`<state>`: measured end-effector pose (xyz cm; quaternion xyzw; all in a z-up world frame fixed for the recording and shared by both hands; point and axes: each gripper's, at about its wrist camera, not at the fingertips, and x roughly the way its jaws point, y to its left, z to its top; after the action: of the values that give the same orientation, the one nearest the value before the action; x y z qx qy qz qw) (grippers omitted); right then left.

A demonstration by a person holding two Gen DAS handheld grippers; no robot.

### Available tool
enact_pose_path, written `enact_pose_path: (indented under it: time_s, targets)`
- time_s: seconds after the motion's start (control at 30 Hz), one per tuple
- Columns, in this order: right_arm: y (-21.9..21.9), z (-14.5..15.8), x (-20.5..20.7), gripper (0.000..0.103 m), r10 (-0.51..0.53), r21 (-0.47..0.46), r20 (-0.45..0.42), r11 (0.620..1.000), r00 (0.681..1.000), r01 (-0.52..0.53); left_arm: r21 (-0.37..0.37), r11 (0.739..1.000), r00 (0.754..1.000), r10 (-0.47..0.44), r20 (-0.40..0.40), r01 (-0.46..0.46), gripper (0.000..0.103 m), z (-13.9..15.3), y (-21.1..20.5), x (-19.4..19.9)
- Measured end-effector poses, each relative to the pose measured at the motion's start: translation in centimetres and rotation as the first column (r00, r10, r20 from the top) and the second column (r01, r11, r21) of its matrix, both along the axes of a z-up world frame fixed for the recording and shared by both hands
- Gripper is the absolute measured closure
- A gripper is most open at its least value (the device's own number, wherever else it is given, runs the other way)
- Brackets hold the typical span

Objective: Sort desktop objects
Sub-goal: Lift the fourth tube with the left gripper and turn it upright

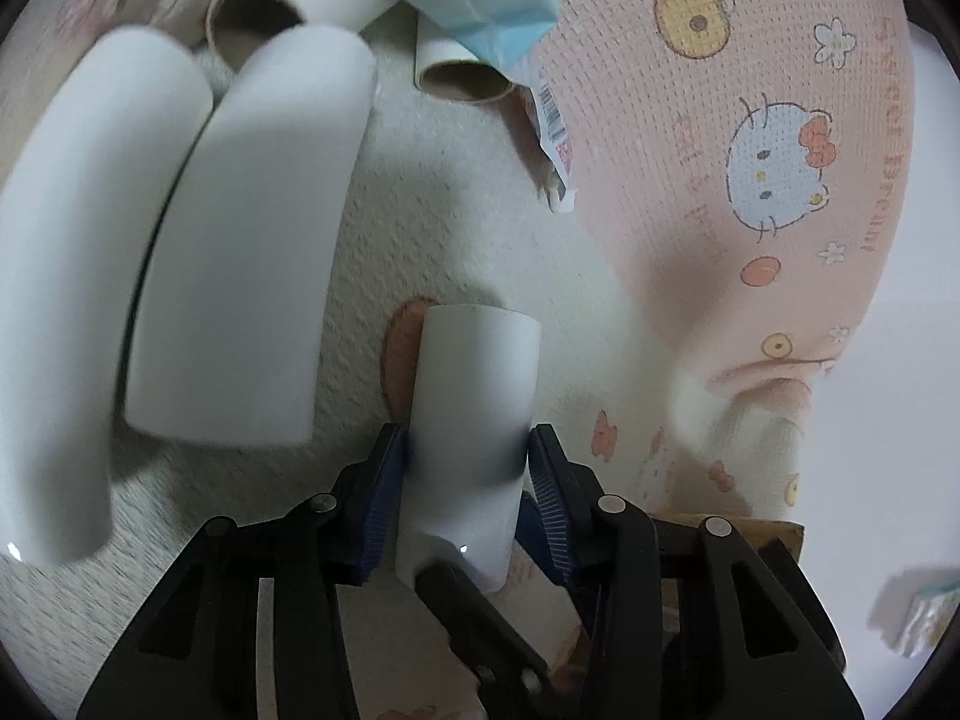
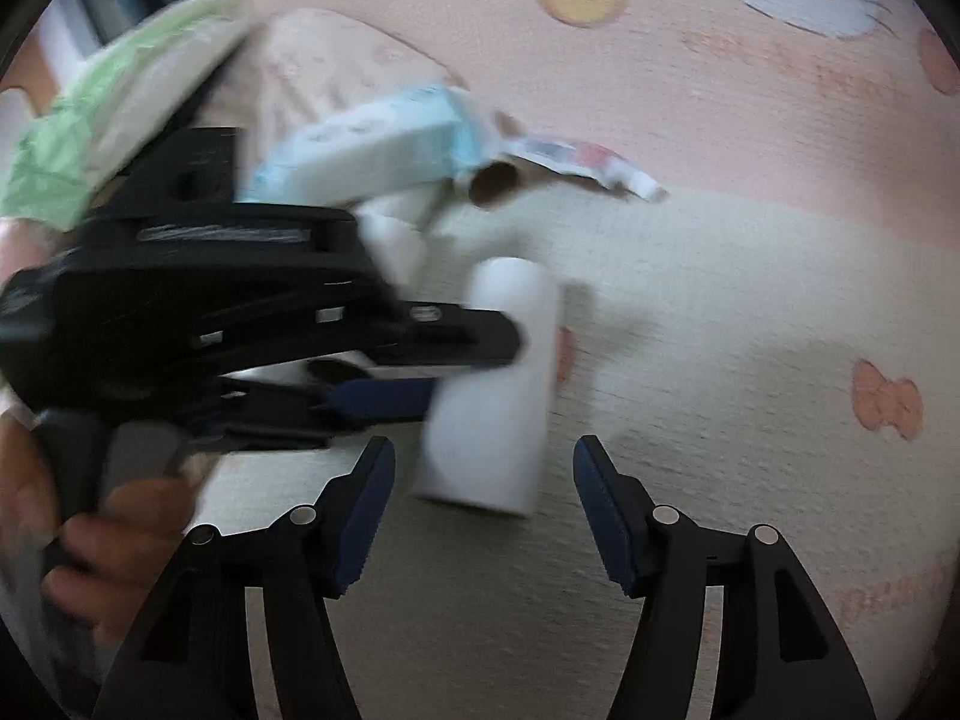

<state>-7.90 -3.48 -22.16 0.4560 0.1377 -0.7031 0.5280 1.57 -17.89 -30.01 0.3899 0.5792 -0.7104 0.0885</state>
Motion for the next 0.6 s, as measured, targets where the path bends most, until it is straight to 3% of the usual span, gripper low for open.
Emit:
enact_pose_path:
  time_s: [0.1, 0.2, 0.5, 0.6]
  targets:
    - [0.4, -0.4, -0.1, 0.044, -0.001, 0.01, 0.032, 1.0, 0.999, 0.0, -0.006, 1.0, 1.0, -0.013, -0.008, 0.013, 0.056, 0.0, 0.7, -0.1]
    - [0.5, -0.5, 0.5, 0.056, 0.031, 0.027, 0.01, 0.999, 0.999, -0.031, -0.033, 0.999, 1.0, -0.029, -0.007, 0.029, 0.056, 0.3, 1.2, -0.2]
    - [0.8, 0.2, 0.8, 0.056, 0.061, 0.04, -0.048, 0.997, 0.997, -0.059, -0.115, 0.989, 0.996, -0.091, 0.014, 0.092, 0.056, 1.3, 2.1, -1.0]
    - [1.0, 0.9, 0.6, 0.056, 0.049, 0.036, -0.067, 0.998, 0.997, -0.047, -0.175, 0.975, 0.991, -0.135, 0.008, 0.134, 0.056, 2.8, 2.7, -1.6]
